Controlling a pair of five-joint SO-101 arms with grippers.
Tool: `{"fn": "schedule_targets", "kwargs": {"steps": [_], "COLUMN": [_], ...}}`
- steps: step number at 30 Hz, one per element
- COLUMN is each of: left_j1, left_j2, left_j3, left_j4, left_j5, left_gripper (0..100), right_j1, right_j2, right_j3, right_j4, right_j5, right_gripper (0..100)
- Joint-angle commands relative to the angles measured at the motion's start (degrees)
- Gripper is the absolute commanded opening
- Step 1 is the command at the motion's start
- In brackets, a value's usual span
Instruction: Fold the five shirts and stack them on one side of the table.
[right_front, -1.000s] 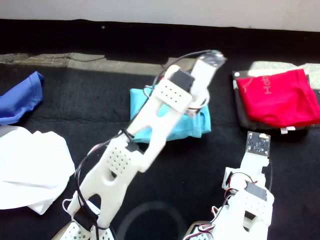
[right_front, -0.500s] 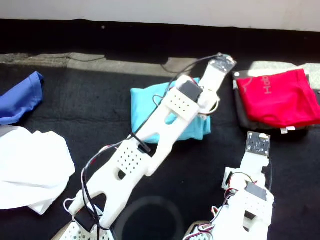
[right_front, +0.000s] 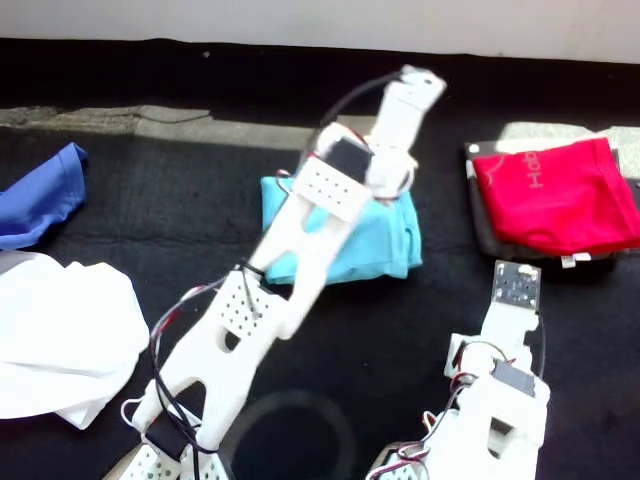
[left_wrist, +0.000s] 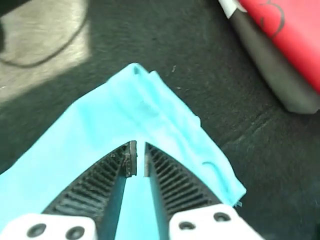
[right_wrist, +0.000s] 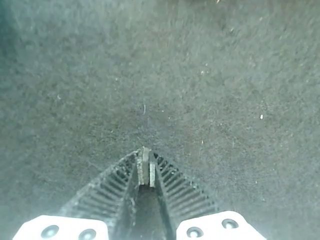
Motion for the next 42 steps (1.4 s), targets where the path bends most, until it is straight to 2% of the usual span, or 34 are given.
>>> {"fn": "schedule_targets", "kwargs": {"steps": [1, 4, 7, 10, 13, 18, 23, 28, 32, 37, 42], "left_j1": [-2.6, -4.5, -7.2, -8.9, -10.8, -16.8, -27.9, -35.9, -40.3, -41.7, -41.8], "left_j2": [-5.8, -6.7, -9.2, -16.0, -27.9, -47.7, -57.3, -63.7, -67.2, -68.2, -68.2], "left_j3": [-6.1, -7.0, -4.4, 2.7, 17.5, 53.3, 82.8, 103.8, 114.3, 123.2, 132.2], "left_j4": [8.7, 14.2, 14.4, 14.6, 14.6, 13.8, 2.4, -8.9, -16.4, -24.3, -35.0], "left_j5": [-0.4, -0.4, -0.4, -0.4, -0.4, -0.7, -5.3, -9.2, -11.1, -12.0, -12.0], "left_gripper": [10, 10, 10, 10, 10, 10, 10, 10, 10, 10, 10], "right_j1": [-3.5, -8.8, -14.7, -21.1, -27.3, -34.4, -35.8, -35.8, -35.6, -35.6, -35.6], "right_j2": [0.1, 0.1, 0.1, 0.2, 0.2, 0.5, 10.5, 25.9, 35.7, 45.4, 47.4], "right_j3": [-9.3, -17.2, -24.7, -28.4, -28.7, -28.3, -29.5, -37.8, -47.2, -53.8, -55.6], "right_j4": [9.5, 17.5, 23.6, 24.8, 22.5, 16.1, 12.1, 9.8, 9.8, 10.1, 10.2], "right_j5": [0.0, -1.5, -5.3, -7.2, -6.9, -6.8, -6.8, -6.8, -6.9, -6.9, -6.9], "right_gripper": [1.3, 2.1, 10.5, 18.0, 18.0, 18.0, 18.0, 18.0, 16.6, 5.6, 5.2]}}
